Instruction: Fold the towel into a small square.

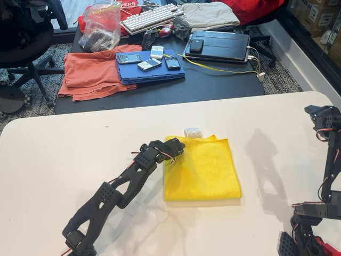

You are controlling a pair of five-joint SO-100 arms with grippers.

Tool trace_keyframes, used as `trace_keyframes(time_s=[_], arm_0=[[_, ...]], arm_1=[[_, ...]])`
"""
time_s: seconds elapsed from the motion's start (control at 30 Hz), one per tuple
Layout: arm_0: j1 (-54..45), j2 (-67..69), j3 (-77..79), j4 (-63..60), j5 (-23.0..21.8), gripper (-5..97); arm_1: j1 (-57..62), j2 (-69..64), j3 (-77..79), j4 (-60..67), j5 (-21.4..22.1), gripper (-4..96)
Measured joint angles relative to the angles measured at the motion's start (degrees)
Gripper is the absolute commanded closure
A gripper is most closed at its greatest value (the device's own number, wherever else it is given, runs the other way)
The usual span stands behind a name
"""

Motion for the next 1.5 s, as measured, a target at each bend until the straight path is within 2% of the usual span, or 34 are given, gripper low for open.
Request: trace_keyframes(time_s=[0.4,0.57,0.67,0.83,0.93,1.07,1.13,1.2,1.27,1.37,1.5], arm_0=[[0.35,0.00,0.00,0.00,-0.26,66],[-0.35,0.00,0.00,0.00,0.00,66],[-0.26,0.00,0.00,0.00,0.00,66],[-3.25,-0.18,0.00,0.53,0.44,66],[-9.40,-0.44,-2.20,-2.11,3.34,66],[-17.40,-0.70,-11.87,-10.37,10.46,66],[-17.40,-1.67,-17.93,-15.03,12.57,66],[-17.58,-3.60,-23.82,-18.98,12.13,66],[-18.46,-5.80,-29.36,-22.50,8.79,66],[-18.02,-8.70,-37.53,-27.42,-0.35,66],[-21.80,-11.87,-44.47,-31.11,-16.61,68]], arm_1=[[1.23,2.37,-2.99,0.44,-0.79,92.9],[0.35,13.97,-4.57,5.89,-0.62,93.2],[-3.43,22.24,-4.75,13.97,-5.01,93.2],[-13.89,31.64,-4.83,34.98,-16.52,93.2],[-20.74,37.53,-4.83,38.50,-18.46,93.2],[-25.84,49.75,-4.83,37.79,-18.54,93.2],[-27.95,55.81,-5.45,36.47,-18.28,93.2],[-27.95,61.52,-5.54,34.10,-16.00,93.2],[-26.54,66.45,-5.54,31.11,-10.81,93.1],[-26.37,71.10,-5.54,24.79,1.41,93.1],[-26.10,73.12,-5.54,17.49,18.19,93.2]])
